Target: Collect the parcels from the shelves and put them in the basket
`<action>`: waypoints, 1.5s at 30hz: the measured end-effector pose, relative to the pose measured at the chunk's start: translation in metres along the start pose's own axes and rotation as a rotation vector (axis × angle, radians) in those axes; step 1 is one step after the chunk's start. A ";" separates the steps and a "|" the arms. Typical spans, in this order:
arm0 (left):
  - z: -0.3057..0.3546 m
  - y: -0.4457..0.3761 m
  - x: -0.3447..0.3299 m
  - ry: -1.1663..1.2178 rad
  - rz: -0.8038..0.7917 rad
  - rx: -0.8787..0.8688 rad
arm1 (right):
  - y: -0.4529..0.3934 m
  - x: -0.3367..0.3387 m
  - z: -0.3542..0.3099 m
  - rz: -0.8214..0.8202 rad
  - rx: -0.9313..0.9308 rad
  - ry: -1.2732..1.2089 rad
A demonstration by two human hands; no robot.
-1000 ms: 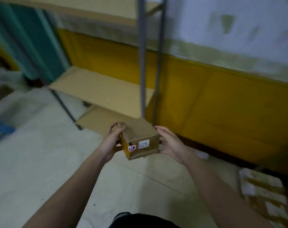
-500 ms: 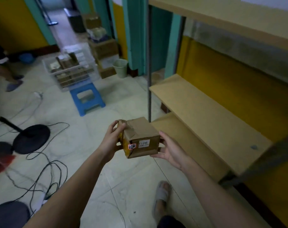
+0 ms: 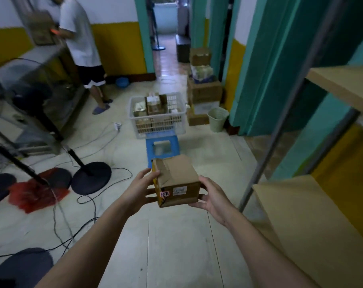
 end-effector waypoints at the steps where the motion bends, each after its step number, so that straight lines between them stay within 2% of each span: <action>1: 0.009 -0.016 0.007 0.030 0.020 -0.008 | -0.020 -0.012 -0.011 -0.025 -0.006 0.030; 8: 0.063 -0.161 0.047 0.176 0.176 -0.034 | -0.168 -0.098 -0.069 -0.108 -0.042 0.271; 17: 0.169 -0.350 0.039 0.180 0.102 -0.045 | -0.338 -0.163 -0.155 0.014 -0.003 0.281; 20: 0.203 -0.401 0.009 0.129 0.021 -0.109 | -0.393 -0.173 -0.181 0.033 0.015 0.237; 22: 0.226 -0.431 -0.014 0.110 0.002 -0.141 | -0.432 -0.176 -0.196 0.018 -0.055 0.175; 27: 0.269 -0.508 -0.071 -0.128 -0.028 -0.286 | -0.538 -0.173 -0.232 -0.150 -0.237 0.039; 30: 0.291 -0.546 -0.101 -0.214 -0.071 -0.340 | -0.589 -0.165 -0.255 -0.178 -0.286 -0.043; 32: 0.308 -0.570 -0.109 -0.236 -0.030 -0.410 | -0.620 -0.157 -0.268 -0.156 -0.267 -0.063; 34: 0.326 -0.596 -0.109 -0.342 0.079 -0.513 | -0.649 -0.154 -0.283 -0.152 -0.259 -0.093; 36: 0.334 -0.623 -0.105 -0.453 0.162 -0.452 | -0.669 -0.157 -0.295 -0.167 -0.256 -0.086; 40: 0.327 -0.667 -0.101 -0.117 0.054 -0.082 | -0.708 -0.170 -0.308 -0.163 -0.275 -0.007; 45: 0.315 -0.715 -0.093 -0.057 0.067 0.056 | -0.755 -0.184 -0.310 -0.127 -0.311 0.174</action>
Point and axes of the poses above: each hand's wrist, its own y-axis away from the middle knuckle, its own x-axis out of the back of the hand, z = x × y, the point moved 5 cm from there along -y, towards the middle knuckle, and after that the axes turned 11 degrees about z, right-handed, at the moved point
